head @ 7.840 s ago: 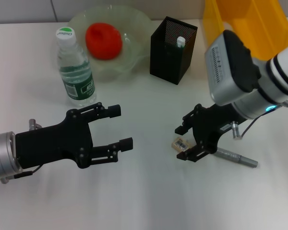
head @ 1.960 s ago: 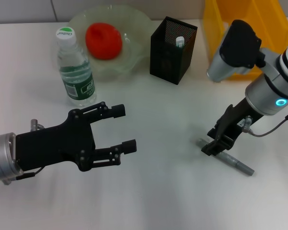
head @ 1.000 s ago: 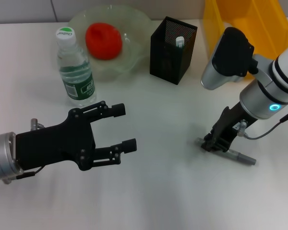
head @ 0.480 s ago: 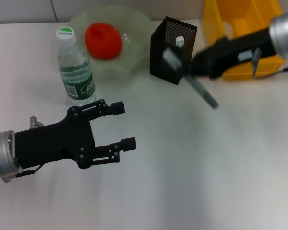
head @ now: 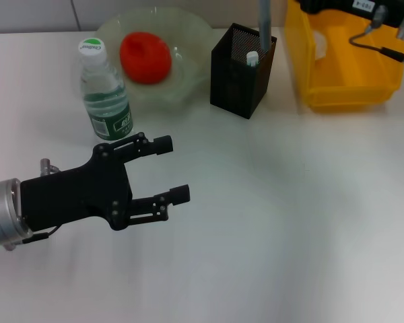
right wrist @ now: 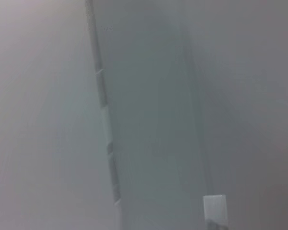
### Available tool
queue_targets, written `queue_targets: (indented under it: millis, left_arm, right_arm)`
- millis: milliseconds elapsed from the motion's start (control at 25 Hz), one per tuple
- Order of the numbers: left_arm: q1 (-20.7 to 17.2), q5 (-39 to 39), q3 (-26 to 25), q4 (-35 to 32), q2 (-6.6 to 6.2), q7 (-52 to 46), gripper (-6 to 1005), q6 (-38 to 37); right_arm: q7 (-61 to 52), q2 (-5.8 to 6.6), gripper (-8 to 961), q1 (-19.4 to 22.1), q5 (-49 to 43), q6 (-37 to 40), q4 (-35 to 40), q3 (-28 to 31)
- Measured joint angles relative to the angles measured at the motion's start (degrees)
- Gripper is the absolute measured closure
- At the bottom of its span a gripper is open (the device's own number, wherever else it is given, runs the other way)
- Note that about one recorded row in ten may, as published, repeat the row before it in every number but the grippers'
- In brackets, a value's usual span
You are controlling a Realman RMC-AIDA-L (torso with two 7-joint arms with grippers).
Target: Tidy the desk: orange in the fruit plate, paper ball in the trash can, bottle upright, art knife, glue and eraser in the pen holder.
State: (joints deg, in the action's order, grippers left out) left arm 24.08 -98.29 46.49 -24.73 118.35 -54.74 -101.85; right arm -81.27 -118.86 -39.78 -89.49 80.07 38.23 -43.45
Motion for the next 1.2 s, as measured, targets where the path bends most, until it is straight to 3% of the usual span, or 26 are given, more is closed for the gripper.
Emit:
queue_targets:
  millis: [280,480,800,1080,1200]
  left_arm:
    - [0.0,0.0,-0.2,0.1,0.04,1.3,184,0.2]
    - [0.0,0.0,-0.2,0.1,0.05,1.8,184,0.3]
    - [-0.2,0.0,-0.2,0.1,0.13,2.9,185,0.6]
    - [0.0,0.0,-0.2,0.5,0.15,2.1,185,0.5]
    - [0.7,0.1,-0.2,1.5,0.09,0.4,185,0.4]
  right_arm:
    - [13.2,-0.39,815,-5.0,9.2,-13.1,-12.2,-0.5]
    - [22.4,-0.66,817,-8.9,11.0,-20.8,-18.7,-0.6]
    - [29.9,-0.90,820,-10.9,11.6,-23.9,-23.2,-0.1]
    - [45.6,-1.09,811,-10.0,24.6,-19.1,-30.2,-0.5]
    - [48.4,-1.09,807,-9.8,25.9,-17.8,-31.8,-0.2]
